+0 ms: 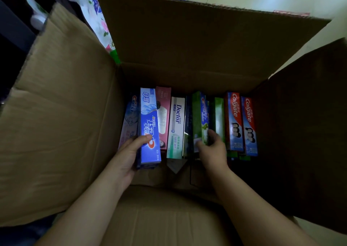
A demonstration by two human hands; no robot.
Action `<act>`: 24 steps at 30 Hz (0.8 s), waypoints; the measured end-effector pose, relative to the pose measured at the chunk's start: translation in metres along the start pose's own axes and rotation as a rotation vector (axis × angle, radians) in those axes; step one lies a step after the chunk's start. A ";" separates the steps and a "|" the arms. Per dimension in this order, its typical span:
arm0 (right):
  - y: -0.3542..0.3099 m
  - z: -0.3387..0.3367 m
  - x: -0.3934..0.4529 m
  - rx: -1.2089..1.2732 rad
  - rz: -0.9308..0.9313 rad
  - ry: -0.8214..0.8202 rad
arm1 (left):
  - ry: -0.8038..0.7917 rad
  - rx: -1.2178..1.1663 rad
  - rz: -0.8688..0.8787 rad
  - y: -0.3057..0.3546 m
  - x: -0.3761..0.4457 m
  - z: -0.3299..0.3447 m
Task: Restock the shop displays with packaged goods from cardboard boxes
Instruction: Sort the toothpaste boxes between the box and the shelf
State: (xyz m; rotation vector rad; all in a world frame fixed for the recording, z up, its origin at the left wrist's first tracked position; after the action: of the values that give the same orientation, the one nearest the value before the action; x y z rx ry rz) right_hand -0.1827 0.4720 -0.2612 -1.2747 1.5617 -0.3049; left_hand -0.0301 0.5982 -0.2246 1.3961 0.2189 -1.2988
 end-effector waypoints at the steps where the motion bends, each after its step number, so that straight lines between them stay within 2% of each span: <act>1: -0.001 -0.004 -0.001 -0.019 -0.020 0.025 | 0.004 -0.002 -0.002 0.000 0.000 0.000; 4: -0.002 -0.012 -0.002 -0.243 -0.112 0.107 | 0.009 -0.013 -0.005 0.001 0.001 0.000; 9: 0.001 -0.005 0.003 -0.673 -0.269 0.082 | -0.006 -0.013 0.004 0.000 0.000 0.000; 11: -0.001 -0.002 0.006 -0.841 -0.283 0.089 | 0.005 -0.017 0.002 0.001 -0.001 -0.001; 15: -0.003 -0.003 0.009 -1.008 -0.296 0.098 | 0.025 -0.038 -0.006 0.001 0.001 -0.003; 17: -0.004 -0.006 0.007 -1.009 -0.346 0.090 | 0.018 -0.044 -0.003 0.003 0.001 -0.002; 20: -0.008 -0.002 -0.004 -0.826 -0.439 0.035 | 0.025 -0.054 -0.004 0.006 0.000 -0.001; 22: -0.008 0.011 -0.014 -0.705 -0.406 -0.098 | 0.041 -0.067 -0.007 0.007 0.000 -0.002; 24: -0.003 0.029 -0.020 -0.656 -0.294 -0.226 | 0.059 -0.096 0.003 0.007 0.001 -0.004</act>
State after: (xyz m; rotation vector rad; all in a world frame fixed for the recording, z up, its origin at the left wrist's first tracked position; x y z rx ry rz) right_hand -0.1596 0.4984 -0.2600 -1.9770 1.3169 0.1893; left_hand -0.0224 0.5985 -0.2219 1.3541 0.3146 -1.2294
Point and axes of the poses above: each hand's wrist, its own x-axis towards the middle knuckle, its own z-axis out of the palm, y = z × x, the point moved 1 cm from there along x, towards the middle knuckle, and after that the axes turned 2 degrees about -x, right-handed, at the moved point
